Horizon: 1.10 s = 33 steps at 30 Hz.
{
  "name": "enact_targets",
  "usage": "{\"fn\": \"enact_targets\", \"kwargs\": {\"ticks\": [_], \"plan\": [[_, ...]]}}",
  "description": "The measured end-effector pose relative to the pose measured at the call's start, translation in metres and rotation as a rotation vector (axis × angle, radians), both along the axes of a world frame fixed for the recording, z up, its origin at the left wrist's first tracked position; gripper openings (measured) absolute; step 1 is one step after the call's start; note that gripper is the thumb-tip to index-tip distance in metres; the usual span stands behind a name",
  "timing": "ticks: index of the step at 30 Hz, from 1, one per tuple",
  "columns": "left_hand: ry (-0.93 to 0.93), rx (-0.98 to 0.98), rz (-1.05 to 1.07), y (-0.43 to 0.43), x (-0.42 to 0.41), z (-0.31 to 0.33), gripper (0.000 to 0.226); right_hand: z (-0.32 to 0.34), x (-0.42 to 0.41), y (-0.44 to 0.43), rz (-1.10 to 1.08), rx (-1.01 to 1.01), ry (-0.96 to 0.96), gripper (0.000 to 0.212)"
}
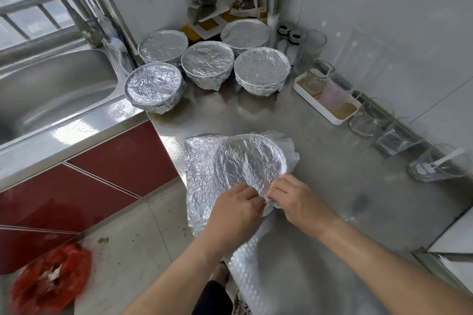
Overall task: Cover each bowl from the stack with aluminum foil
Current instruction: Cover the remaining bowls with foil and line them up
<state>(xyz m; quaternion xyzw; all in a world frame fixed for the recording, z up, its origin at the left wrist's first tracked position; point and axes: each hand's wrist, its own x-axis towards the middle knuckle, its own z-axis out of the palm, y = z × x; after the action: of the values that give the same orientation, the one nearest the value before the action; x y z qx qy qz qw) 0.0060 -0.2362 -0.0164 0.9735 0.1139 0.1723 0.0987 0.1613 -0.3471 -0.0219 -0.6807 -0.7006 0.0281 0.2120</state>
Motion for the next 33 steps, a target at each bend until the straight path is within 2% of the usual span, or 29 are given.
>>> {"fn": "enact_targets", "kwargs": {"ticks": [4, 8, 11, 17, 20, 23, 28, 33], "plan": [[-0.012, -0.046, 0.101, -0.009, 0.014, 0.001, 0.015, 0.005, 0.011, 0.006, 0.017, -0.034, -0.055, 0.023], [-0.009, -0.115, 0.151, -0.013, 0.018, 0.005, 0.024, 0.023, 0.016, 0.005, -0.011, -0.079, -0.016, 0.025], [-0.023, -0.157, 0.158, -0.005, 0.007, 0.005, 0.027, 0.028, 0.013, 0.000, 0.021, -0.075, 0.046, 0.019], [0.053, -0.117, 0.081, 0.002, -0.006, 0.001, 0.031, 0.013, 0.006, -0.001, 0.010, -0.068, 0.020, 0.013], [0.030, -0.092, 0.069, -0.001, -0.004, 0.004, 0.034, 0.011, 0.005, 0.000, 0.002, -0.039, -0.047, 0.006], [0.013, -0.040, 0.070, -0.003, 0.001, 0.001, 0.028, 0.011, 0.006, 0.002, 0.020, -0.018, -0.098, 0.020], [0.050, 0.070, 0.034, -0.007, 0.015, 0.004, 0.021, 0.008, 0.014, 0.002, 0.041, -0.007, -0.133, 0.024], [0.035, -0.055, 0.180, -0.017, 0.029, 0.006, 0.029, 0.018, 0.023, 0.004, 0.014, -0.031, -0.045, 0.011]]}}
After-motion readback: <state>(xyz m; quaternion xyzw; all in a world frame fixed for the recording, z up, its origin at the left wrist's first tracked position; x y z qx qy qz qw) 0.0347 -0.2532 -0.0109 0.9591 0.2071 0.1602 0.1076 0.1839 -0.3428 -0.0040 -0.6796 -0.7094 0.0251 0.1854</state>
